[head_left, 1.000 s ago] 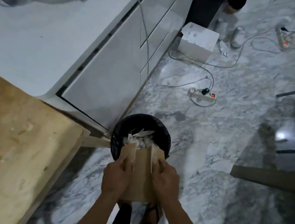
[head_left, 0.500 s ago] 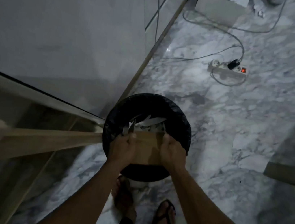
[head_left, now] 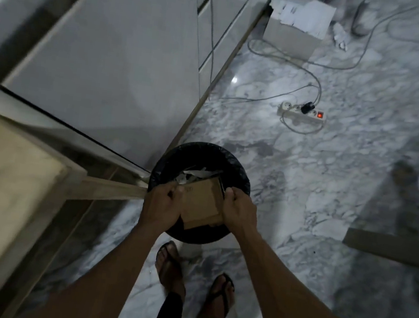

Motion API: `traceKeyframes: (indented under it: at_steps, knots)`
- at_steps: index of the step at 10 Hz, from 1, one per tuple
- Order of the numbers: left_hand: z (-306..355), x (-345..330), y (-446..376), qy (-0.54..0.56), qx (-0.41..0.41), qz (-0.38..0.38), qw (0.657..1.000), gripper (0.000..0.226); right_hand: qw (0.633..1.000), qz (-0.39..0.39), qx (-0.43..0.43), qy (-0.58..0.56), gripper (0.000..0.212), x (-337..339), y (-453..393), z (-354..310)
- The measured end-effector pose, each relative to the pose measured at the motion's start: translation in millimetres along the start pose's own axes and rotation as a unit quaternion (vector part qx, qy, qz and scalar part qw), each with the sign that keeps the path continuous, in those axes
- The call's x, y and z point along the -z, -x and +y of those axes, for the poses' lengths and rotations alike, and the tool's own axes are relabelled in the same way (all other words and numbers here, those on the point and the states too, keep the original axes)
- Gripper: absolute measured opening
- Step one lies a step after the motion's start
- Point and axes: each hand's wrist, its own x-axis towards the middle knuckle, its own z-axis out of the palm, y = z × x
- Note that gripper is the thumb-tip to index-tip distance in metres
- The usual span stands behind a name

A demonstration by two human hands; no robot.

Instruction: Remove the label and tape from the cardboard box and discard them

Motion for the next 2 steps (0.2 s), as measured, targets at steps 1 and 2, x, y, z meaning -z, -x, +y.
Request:
traceKeyframes:
  at_steps: [1,2]
  knots:
    - [36.8,35.5,30.7,0.006,-0.017,0.014,1.000,0.049,0.999,0.013,0.044,0.016,0.053,36.7,34.4,-31.3]
    - [77.6,74.7,66.3,0.008,-0.050,0.035,0.998,0.051,0.997,0.025,0.066,0.007,0.044,78.7,79.1,-71.0]
